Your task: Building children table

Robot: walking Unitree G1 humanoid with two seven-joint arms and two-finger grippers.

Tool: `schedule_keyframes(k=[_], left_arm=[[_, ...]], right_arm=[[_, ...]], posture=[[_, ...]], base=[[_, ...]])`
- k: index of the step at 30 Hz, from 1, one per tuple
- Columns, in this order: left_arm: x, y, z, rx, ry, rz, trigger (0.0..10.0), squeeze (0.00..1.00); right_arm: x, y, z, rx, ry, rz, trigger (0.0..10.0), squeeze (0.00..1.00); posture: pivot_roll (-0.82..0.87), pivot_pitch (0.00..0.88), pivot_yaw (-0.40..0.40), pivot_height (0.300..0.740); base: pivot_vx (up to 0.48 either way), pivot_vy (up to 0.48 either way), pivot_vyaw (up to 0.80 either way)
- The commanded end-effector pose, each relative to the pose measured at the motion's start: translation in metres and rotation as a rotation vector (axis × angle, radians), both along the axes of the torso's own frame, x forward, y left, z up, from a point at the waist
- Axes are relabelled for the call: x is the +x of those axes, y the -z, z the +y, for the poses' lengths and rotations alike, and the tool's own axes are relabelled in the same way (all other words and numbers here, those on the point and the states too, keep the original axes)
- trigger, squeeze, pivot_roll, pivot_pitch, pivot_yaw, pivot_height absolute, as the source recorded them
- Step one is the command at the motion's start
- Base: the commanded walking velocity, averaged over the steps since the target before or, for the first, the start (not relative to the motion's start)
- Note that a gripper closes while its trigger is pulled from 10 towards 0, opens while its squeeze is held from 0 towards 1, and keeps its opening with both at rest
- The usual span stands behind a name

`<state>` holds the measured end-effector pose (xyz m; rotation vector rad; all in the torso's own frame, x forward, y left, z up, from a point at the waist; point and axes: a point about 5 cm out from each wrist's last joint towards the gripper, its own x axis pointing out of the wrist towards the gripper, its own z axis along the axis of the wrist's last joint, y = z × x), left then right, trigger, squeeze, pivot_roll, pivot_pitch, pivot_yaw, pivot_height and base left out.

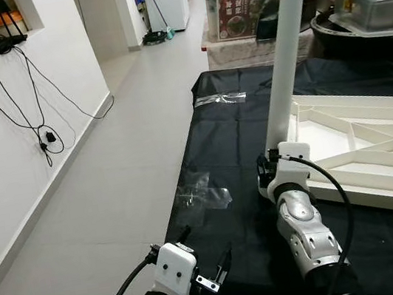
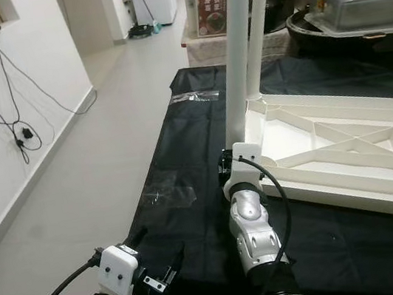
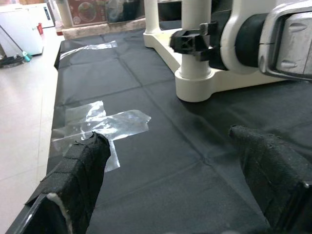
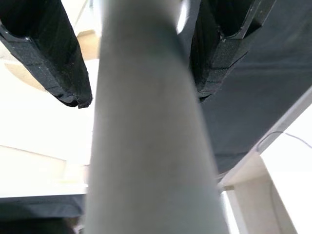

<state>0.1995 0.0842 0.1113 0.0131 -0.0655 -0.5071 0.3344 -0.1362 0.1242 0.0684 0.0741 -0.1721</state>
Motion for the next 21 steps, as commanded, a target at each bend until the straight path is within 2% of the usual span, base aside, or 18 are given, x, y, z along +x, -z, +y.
schedule_keyframes(k=[1,11,12,13,14,15,16,21], left_arm=[[0.0016,0.005,0.0042,0.01,-0.005,0.026,10.0,0.0],[0.002,0.0042,0.0047,0.015,-0.017,0.021,10.0,0.0],[0.0019,0.0037,0.0045,0.014,-0.019,0.019,10.0,0.0],[0.0019,0.0037,0.0045,0.014,-0.019,0.019,10.0,0.0],[0.0017,0.0036,0.004,0.013,-0.019,0.019,10.0,0.0],[0.0017,0.0036,0.0036,0.011,-0.019,0.019,10.0,0.0],[0.0017,0.0037,0.0035,0.01,-0.019,0.021,10.0,0.0],[0.002,0.0036,0.0037,0.007,-0.019,0.022,10.0,0.0]], right_arm=[[0.0008,0.0059,0.0103,0.024,-0.04,0.039,10.0,0.0],[0.0051,0.0034,0.0186,0.015,-0.032,0.048,10.0,0.0],[0.0057,0.0035,0.0183,0.01,-0.029,0.052,6.5,0.0],[0.0057,0.0035,0.0183,0.01,-0.029,0.052,6.5,0.0],[0.0062,0.0033,0.0167,0.01,-0.017,0.045,0.7,0.0],[0.0065,0.0031,0.0157,0.01,-0.009,0.039,0.7,0.0],[0.0072,0.0031,0.0156,0.007,-0.009,0.037,0.0,0.0],[0.0074,0.0033,0.0149,0.011,-0.015,0.038,0.0,0.0]], posture=[[-0.06,0.0,0.04,0.74],[-0.04,0.0,0.019,0.74],[-0.04,0.0,0.019,0.74],[-0.04,0.0,0.019,0.74],[-0.04,0.0,0.016,0.74],[-0.04,0.0,0.016,0.74],[-0.04,0.0,0.016,0.74],[-0.04,0.0,0.014,0.74]], base=[[0.0,0.0,0.0],[0.0,0.0,0.0],[0.0,0.0,0.0],[0.0,0.0,0.0],[0.0,0.0,0.0],[0.0,0.0,0.0],[0.0,0.0,0.0],[0.0,0.0,0.0]])
